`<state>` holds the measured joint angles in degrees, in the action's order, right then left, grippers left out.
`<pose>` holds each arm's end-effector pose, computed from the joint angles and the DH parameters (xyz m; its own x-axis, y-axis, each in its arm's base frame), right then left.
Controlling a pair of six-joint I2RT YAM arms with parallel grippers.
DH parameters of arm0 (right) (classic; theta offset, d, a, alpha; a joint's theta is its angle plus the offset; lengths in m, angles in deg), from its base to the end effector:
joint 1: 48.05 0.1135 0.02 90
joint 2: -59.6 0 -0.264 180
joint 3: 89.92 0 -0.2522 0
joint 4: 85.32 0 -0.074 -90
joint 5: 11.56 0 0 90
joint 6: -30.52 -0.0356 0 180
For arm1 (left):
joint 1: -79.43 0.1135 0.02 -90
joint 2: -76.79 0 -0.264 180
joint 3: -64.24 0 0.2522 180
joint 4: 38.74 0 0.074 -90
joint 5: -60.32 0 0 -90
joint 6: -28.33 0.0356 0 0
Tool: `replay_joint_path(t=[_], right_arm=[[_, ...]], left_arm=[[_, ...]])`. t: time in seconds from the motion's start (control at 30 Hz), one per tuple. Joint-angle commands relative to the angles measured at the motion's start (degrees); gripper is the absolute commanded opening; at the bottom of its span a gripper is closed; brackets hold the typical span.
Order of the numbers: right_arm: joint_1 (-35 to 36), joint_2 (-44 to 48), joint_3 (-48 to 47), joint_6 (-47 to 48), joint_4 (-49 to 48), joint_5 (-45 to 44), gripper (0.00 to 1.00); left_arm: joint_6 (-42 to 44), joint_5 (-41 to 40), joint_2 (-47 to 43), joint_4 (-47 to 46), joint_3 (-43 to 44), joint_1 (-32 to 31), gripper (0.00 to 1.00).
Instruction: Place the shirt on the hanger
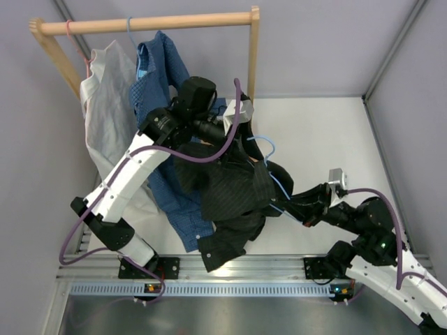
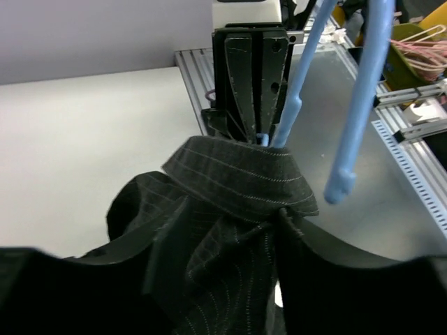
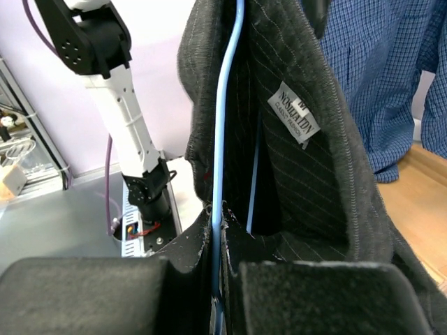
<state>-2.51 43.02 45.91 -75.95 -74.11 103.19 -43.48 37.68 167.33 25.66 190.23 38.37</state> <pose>0.0542 0.0765 0.3356 -0.0741 0.2921 -0.9535 -0.9474 0.2780 0.1588 0.2082 -0.2249 0.4813 -0.0777 0.2271 -0.9708 0.9327 -0.3275 -0.1513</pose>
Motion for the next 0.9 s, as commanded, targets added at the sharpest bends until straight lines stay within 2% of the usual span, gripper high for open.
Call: replay_joint_path(t=[0.0, 0.03, 0.07, 0.17, 0.37, 0.4, 0.43, 0.47, 0.53, 0.57, 0.6, 0.67, 0.77, 0.87], right_arm=[[0.2, -1.5, -4.7, 2.5, -4.0, 0.6, 0.0], [0.2, -1.6, -4.9, 2.7, -4.0, 0.6, 0.0], [0.2, -1.7, -5.1, 2.8, -4.0, 0.6, 0.0], [0.1, -1.9, -5.0, 2.8, -3.8, -0.5, 0.0], [0.1, 0.4, -4.8, 3.8, 0.5, -5.6, 0.01], [0.1, 0.7, -5.0, 4.0, 1.7, -6.5, 0.08], [0.1, 0.8, -5.7, 4.1, 2.6, -7.6, 0.21], [0.2, 1.0, -6.2, 4.2, 5.4, -11.5, 0.49], [0.2, 2.6, -7.7, 4.1, 13.4, -17.2, 0.7], [0.1, 3.5, -7.9, 3.6, 16.1, -23.9, 0.78], [0.2, 5.7, -7.9, 3.0, 20.7, -28.1, 0.78], [0.2, 8.1, -7.1, -2.0, 23.3, -38.7, 0.78], [0.2, 11.5, -5.4, -10.0, 27.1, -45.2, 0.74], [0.2, 11.2, -2.9, -17.8, 26.9, -45.0, 0.71]], left_arm=[[-1.5, 0.8, -2.3, -0.4, -1.8, -1.3, 0.5], [-1.4, 0.6, -2.3, -0.4, -2.4, -1.3, 0.45], [-1.4, 0.6, -2.4, -0.4, -2.6, -1.3, 0.28], [-0.2, -0.4, -3.0, -0.4, -3.9, -1.3, 0.02], [2.1, -2.0, -5.5, -0.4, -4.9, -1.3, 0.0], [1.8, -2.6, -5.5, -0.4, -4.6, -1.2, 0.0], [1.0, -4.1, -5.3, -0.4, -4.1, -1.2, 0.0], [0.6, -5.2, -5.1, -0.3, -3.0, -1.2, 0.0], [-2.7, -8.9, -4.6, -0.7, -1.6, -1.2, 0.0], [-4.3, -14.0, -4.5, -1.5, -1.0, -1.2, 0.0], [-6.2, -17.0, -4.8, -2.7, -1.0, -1.3, 0.0], [-10.4, -24.2, -5.7, -6.4, -1.6, -1.3, 0.0], [-15.5, -30.2, -8.2, -12.3, -4.2, -1.3, 0.0], [-21.9, -37.9, -12.1, -19.8, -9.1, -1.3, 0.0]])
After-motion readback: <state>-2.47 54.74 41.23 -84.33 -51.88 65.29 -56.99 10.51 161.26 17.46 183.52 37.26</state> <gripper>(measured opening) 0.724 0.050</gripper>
